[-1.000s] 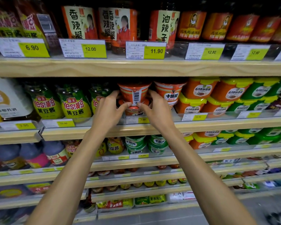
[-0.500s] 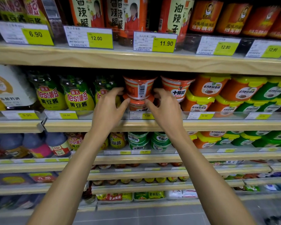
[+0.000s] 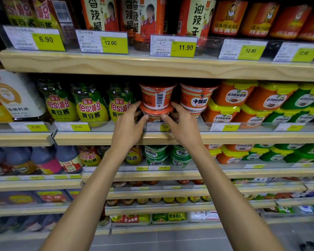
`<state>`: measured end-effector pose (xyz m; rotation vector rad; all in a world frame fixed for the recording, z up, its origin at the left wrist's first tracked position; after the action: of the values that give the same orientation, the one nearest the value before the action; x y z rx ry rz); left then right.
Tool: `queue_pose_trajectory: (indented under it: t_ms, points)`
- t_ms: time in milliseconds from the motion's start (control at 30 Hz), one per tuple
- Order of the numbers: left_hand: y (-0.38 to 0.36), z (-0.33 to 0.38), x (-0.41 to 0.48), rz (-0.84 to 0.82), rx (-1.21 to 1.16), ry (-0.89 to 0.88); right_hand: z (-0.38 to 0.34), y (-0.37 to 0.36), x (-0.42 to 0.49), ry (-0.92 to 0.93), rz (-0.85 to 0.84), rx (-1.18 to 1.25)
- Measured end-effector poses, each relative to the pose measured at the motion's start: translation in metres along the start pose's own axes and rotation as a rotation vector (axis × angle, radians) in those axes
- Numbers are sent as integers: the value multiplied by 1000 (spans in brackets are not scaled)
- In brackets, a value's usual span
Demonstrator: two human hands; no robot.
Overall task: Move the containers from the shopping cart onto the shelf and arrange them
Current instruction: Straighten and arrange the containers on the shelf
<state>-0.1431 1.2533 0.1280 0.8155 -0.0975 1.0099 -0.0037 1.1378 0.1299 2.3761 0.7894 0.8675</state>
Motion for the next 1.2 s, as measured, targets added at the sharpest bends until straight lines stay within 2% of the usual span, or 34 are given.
queue_pose_trajectory:
  t_ms: [300, 567, 833, 1033, 1200]
  points:
    - [-7, 0, -8, 13, 50, -23, -5, -9, -7, 38, -21, 49]
    - [-8, 2, -8, 15, 80, -50, -9, -7, -7, 29, -44, -18]
    - [1, -2, -15, -70, 61, -21, -6, 6, -14, -12, -70, -4]
    - [21, 24, -34, -1, 192, -50, -2, 66, -28, -83, 116, -202]
    - [0, 60, -31, -74, 31, -113, 13, 109, -31, -125, 238, -280]
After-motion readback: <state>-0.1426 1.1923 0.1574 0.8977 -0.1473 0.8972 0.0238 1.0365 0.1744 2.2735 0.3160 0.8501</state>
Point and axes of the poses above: each hand's wrist, its own x-axis towards the middle knuckle, its own y-axis out of the back of the hand, z = x × y, the point moved 6 cm from there along x, towards the middle knuckle, and after that the axes turned 1 degree about -x, right-handed, at the moved point
